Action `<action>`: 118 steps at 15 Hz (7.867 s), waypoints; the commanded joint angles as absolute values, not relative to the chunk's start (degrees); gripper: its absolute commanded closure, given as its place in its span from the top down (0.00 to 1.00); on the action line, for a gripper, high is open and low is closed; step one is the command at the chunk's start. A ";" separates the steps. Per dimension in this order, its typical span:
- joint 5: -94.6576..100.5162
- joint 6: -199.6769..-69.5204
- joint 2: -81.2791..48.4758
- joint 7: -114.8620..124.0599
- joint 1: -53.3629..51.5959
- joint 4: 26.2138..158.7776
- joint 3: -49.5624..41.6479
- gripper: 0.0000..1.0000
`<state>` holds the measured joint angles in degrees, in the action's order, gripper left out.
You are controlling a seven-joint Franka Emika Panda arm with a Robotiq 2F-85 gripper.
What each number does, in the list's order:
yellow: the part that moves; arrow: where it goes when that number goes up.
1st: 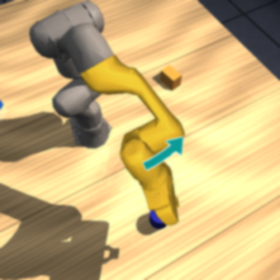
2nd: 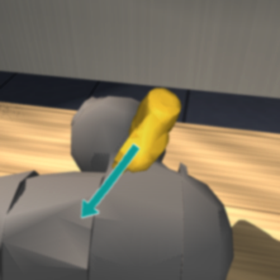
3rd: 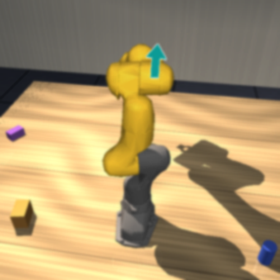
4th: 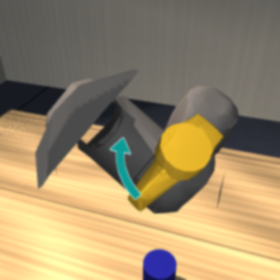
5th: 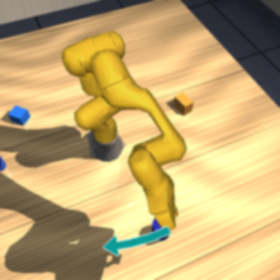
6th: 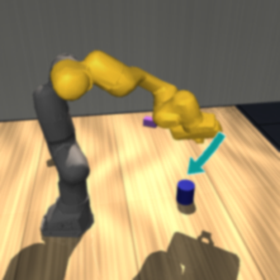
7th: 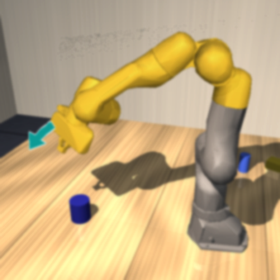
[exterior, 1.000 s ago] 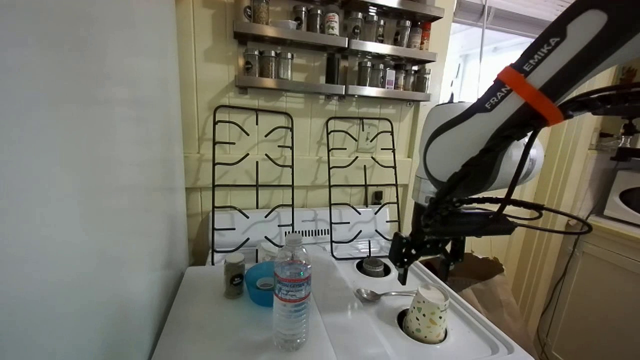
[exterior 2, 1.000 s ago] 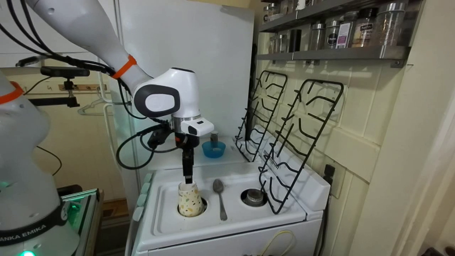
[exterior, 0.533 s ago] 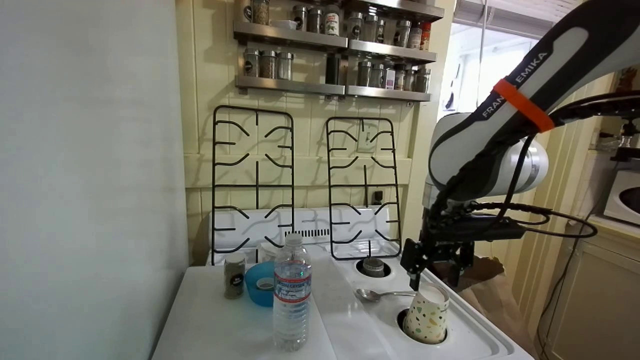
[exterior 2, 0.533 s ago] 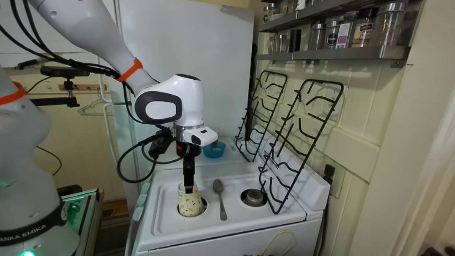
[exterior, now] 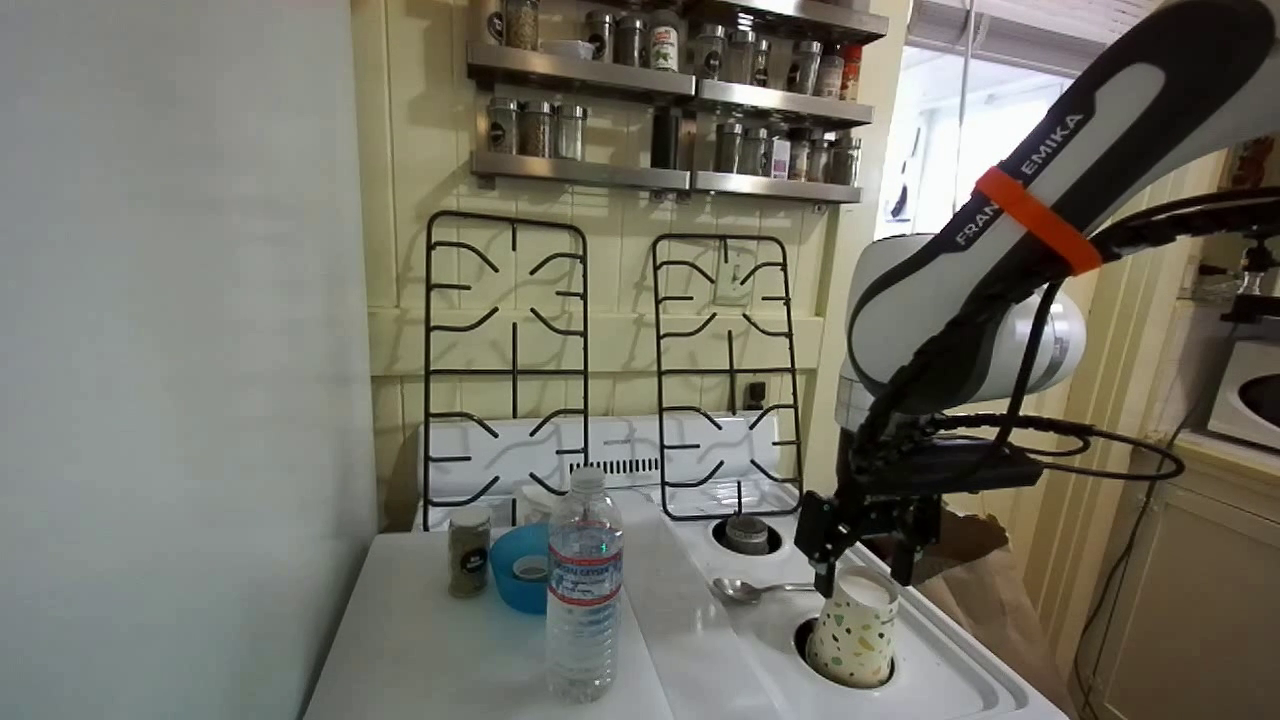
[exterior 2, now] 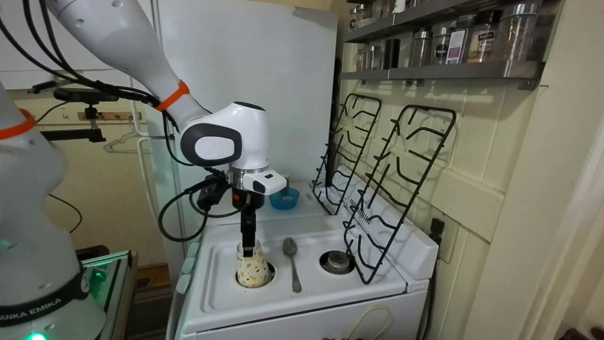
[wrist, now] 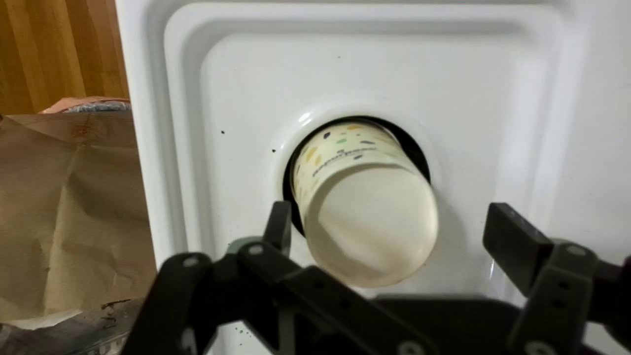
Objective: Place the paper cup on top of the plastic water bottle
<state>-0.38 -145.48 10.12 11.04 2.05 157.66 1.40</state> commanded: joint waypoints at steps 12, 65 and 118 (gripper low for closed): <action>9.09 -144.24 9.73 22.23 3.03 157.52 3.66 0.72; 1.47 -141.92 20.45 -4.13 -4.06 157.61 0.52 1.00; 5.33 -136.45 4.89 -13.99 1.10 157.53 -2.81 1.00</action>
